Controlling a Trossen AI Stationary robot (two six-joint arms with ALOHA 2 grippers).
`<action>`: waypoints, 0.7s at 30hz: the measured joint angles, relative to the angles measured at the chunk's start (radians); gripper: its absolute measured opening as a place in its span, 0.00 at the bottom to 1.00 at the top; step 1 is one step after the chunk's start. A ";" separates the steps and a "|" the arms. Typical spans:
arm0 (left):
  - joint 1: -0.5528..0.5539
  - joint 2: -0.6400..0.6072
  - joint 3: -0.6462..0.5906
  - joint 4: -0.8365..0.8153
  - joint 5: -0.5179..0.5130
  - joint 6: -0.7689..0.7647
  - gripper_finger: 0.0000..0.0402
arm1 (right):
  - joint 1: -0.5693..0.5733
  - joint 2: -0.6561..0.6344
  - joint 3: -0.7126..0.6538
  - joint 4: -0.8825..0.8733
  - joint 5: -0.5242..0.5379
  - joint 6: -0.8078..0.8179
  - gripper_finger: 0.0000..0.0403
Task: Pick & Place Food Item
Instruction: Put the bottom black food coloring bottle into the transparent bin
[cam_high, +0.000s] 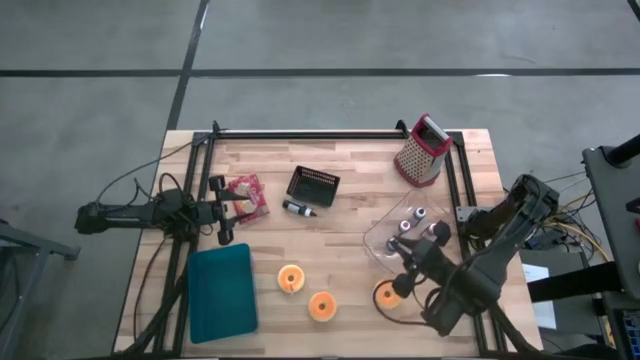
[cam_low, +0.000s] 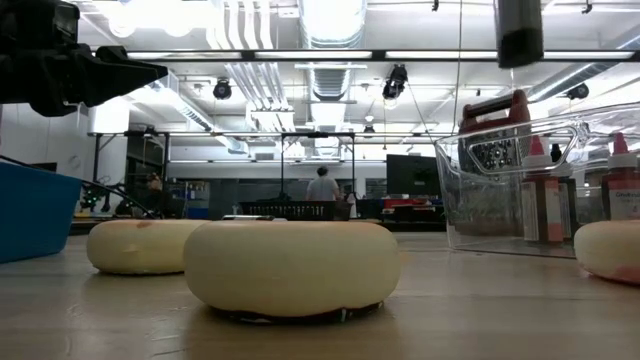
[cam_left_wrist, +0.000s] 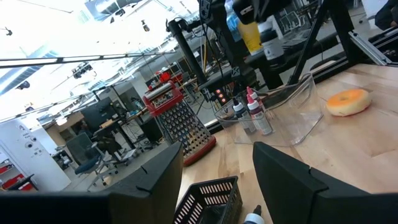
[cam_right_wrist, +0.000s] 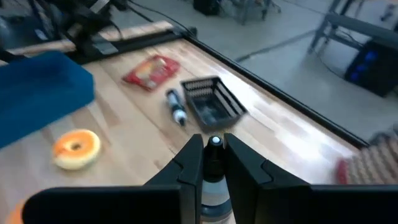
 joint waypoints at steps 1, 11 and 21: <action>0.000 0.000 0.000 0.000 0.000 0.000 0.50 | 0.000 0.002 -0.001 -0.034 -0.015 0.037 0.10; 0.000 0.000 0.000 0.000 0.000 0.000 0.50 | 0.002 0.033 -0.147 -0.118 0.001 0.366 0.11; 0.000 0.000 0.000 0.000 0.000 0.000 0.50 | -0.001 0.034 -0.359 -0.056 -0.009 0.566 0.10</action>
